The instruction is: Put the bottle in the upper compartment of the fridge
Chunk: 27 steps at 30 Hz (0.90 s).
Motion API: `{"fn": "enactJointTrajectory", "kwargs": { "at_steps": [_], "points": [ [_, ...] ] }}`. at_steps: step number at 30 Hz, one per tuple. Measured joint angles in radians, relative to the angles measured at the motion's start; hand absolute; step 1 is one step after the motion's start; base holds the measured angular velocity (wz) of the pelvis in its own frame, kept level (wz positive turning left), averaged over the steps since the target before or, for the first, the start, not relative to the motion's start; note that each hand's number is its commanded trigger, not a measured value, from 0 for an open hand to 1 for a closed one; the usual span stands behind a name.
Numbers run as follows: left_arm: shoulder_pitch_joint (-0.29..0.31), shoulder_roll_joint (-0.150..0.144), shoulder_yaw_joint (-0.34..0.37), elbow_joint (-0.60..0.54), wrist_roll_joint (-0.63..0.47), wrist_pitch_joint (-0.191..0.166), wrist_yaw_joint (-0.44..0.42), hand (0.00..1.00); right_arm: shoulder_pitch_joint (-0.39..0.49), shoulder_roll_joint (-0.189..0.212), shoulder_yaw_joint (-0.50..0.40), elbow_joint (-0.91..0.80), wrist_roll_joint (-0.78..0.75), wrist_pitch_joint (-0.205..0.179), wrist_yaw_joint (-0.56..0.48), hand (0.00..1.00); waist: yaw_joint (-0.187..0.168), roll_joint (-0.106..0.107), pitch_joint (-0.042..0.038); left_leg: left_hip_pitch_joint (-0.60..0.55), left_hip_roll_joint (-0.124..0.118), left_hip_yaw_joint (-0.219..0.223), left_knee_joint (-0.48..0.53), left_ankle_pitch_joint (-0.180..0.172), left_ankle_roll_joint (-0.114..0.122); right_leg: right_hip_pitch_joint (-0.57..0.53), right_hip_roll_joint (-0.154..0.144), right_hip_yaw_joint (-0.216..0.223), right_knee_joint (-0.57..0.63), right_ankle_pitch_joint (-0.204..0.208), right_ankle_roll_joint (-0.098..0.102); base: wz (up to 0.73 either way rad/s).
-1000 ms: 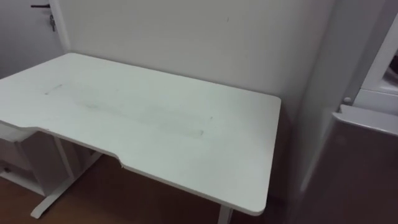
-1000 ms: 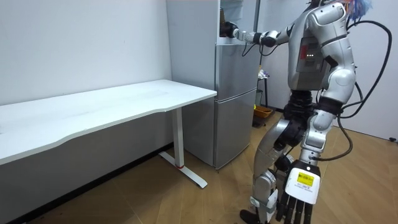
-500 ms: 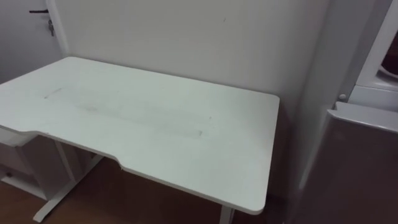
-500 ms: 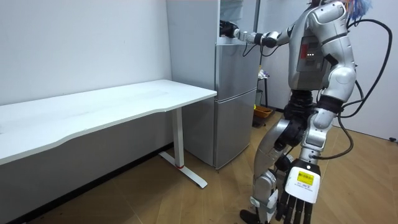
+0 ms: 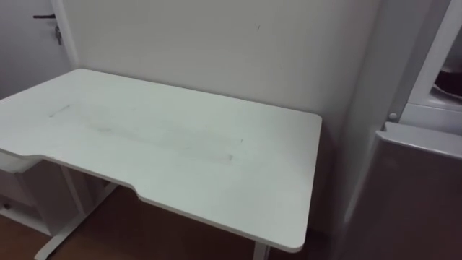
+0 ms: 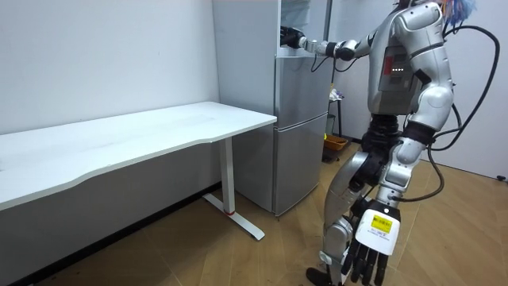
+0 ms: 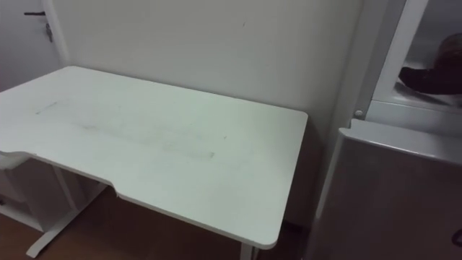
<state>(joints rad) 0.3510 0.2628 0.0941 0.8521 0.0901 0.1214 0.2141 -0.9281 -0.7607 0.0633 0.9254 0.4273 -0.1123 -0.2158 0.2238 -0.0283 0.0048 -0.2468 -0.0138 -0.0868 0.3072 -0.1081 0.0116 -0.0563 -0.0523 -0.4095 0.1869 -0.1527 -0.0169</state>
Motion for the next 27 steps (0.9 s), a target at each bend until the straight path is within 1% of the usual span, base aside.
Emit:
{"fn": "enactJointTrajectory", "kwargs": {
  "at_steps": [3, 5, 10, 12, 15, 16, 18, 19, 20, 21, 22, 24, 27],
  "points": [
    [0.000, 0.001, 0.000, 0.000, 0.000, -0.007, 0.000, 0.00, 0.011, 0.000, 0.001, 0.000, 0.000, -0.005, -0.004, 0.00, 0.000, -0.008, 0.0022, 0.005, 0.000, 0.000, -0.001, 0.000, 0.000, 0.002, 0.001, 0.000, -0.001, -0.001, -0.001, 0.00],
    [0.000, 0.001, 0.000, 0.000, 0.001, -0.014, 0.000, 0.00, 0.017, 0.000, 0.003, -0.004, -0.005, -0.005, -0.013, 0.00, -0.001, -0.013, 0.0023, 0.005, -0.001, 0.000, -0.001, 0.000, 0.000, 0.003, 0.001, 0.000, -0.001, -0.002, 0.000, 0.00],
    [-0.001, 0.001, 0.000, 0.000, 0.003, -0.018, 0.000, 0.00, 0.028, 0.000, 0.003, -0.010, -0.042, -0.005, -0.016, 0.00, -0.002, -0.015, 0.0022, 0.016, -0.001, 0.000, -0.006, 0.000, 0.000, 0.018, -0.001, -0.001, -0.002, -0.002, -0.003, 0.01],
    [-0.002, 0.001, 0.002, 0.000, 0.004, -0.019, 0.000, 0.00, 0.035, 0.000, 0.003, -0.013, -0.049, -0.003, -0.023, 0.00, -0.003, -0.017, 0.0027, 0.023, -0.001, 0.000, -0.009, 0.000, 0.000, 0.023, -0.001, 0.000, -0.003, -0.005, 0.000, 0.02],
    [-0.003, 0.001, 0.012, 0.005, 0.012, -0.019, 0.000, 0.00, 0.046, 0.000, 0.010, -0.038, -0.048, 0.005, -0.036, 0.00, -0.004, -0.031, -0.0012, 0.031, -0.002, 0.002, -0.025, 0.005, -0.003, 0.024, -0.001, 0.000, -0.007, -0.007, 0.001, 0.00],
    [-0.004, 0.000, 0.012, 0.007, 0.013, -0.019, -0.001, 0.00, 0.046, 0.000, 0.015, -0.042, -0.046, 0.006, -0.039, 0.00, -0.004, -0.033, -0.0020, 0.033, -0.002, 0.002, -0.028, 0.005, -0.003, 0.025, -0.001, -0.001, -0.008, -0.007, 0.000, 0.00],
    [-0.004, 0.001, 0.011, 0.012, 0.013, -0.018, -0.002, 0.00, 0.046, 0.000, 0.035, -0.054, -0.031, 0.017, -0.051, 0.00, -0.012, -0.037, -0.0029, 0.045, -0.003, 0.003, -0.040, 0.009, -0.004, 0.036, -0.001, -0.002, -0.017, -0.006, -0.001, 0.00],
    [-0.003, 0.000, 0.011, 0.012, 0.012, -0.018, -0.002, 0.00, 0.046, 0.001, 0.043, -0.067, -0.018, 0.028, -0.056, 0.00, -0.017, -0.037, -0.0025, 0.050, -0.004, 0.003, -0.043, 0.008, -0.004, 0.040, -0.001, -0.001, -0.017, -0.005, -0.003, 0.03],
    [-0.003, 0.000, 0.013, 0.011, 0.012, -0.018, -0.002, 0.00, 0.045, 0.001, 0.045, -0.080, -0.016, 0.039, -0.057, 0.00, -0.027, -0.043, -0.0066, 0.054, -0.010, 0.002, -0.048, 0.010, -0.005, 0.042, -0.001, 0.000, -0.018, -0.005, -0.004, 0.03],
    [-0.003, 0.000, 0.015, 0.011, 0.011, -0.019, -0.002, 0.00, 0.046, 0.001, 0.046, -0.085, -0.016, 0.042, -0.056, 0.00, -0.029, -0.044, -0.0067, 0.059, -0.010, 0.003, -0.052, 0.011, -0.005, 0.043, -0.002, 0.002, -0.018, -0.005, -0.005, -0.05],
    [-0.001, 0.000, 0.021, 0.011, 0.013, -0.019, -0.004, 0.00, 0.046, 0.001, 0.050, -0.093, -0.015, 0.051, -0.056, 0.00, -0.028, -0.049, -0.0052, 0.069, -0.010, 0.010, -0.064, 0.011, -0.005, 0.045, 0.001, 0.024, -0.018, -0.007, -0.006, -0.16],
    [0.013, 0.000, 0.024, 0.012, 0.030, -0.019, -0.010, 0.00, 0.046, 0.005, 0.055, -0.123, -0.012, 0.086, -0.066, 0.00, -0.029, -0.056, -0.0053, 0.091, -0.007, 0.027, -0.081, 0.013, -0.005, 0.051, 0.000, 0.041, -0.018, -0.007, -0.006, -0.23],
    [0.028, 0.000, 0.026, 0.012, 0.034, -0.018, -0.011, 0.00, 0.046, 0.004, 0.062, -0.143, 0.010, 0.103, -0.081, 0.00, -0.034, -0.069, -0.0021, 0.118, -0.007, 0.038, -0.094, 0.012, -0.006, 0.068, 0.001, 0.051, -0.020, -0.007, -0.006, -0.15]
  ]
}}
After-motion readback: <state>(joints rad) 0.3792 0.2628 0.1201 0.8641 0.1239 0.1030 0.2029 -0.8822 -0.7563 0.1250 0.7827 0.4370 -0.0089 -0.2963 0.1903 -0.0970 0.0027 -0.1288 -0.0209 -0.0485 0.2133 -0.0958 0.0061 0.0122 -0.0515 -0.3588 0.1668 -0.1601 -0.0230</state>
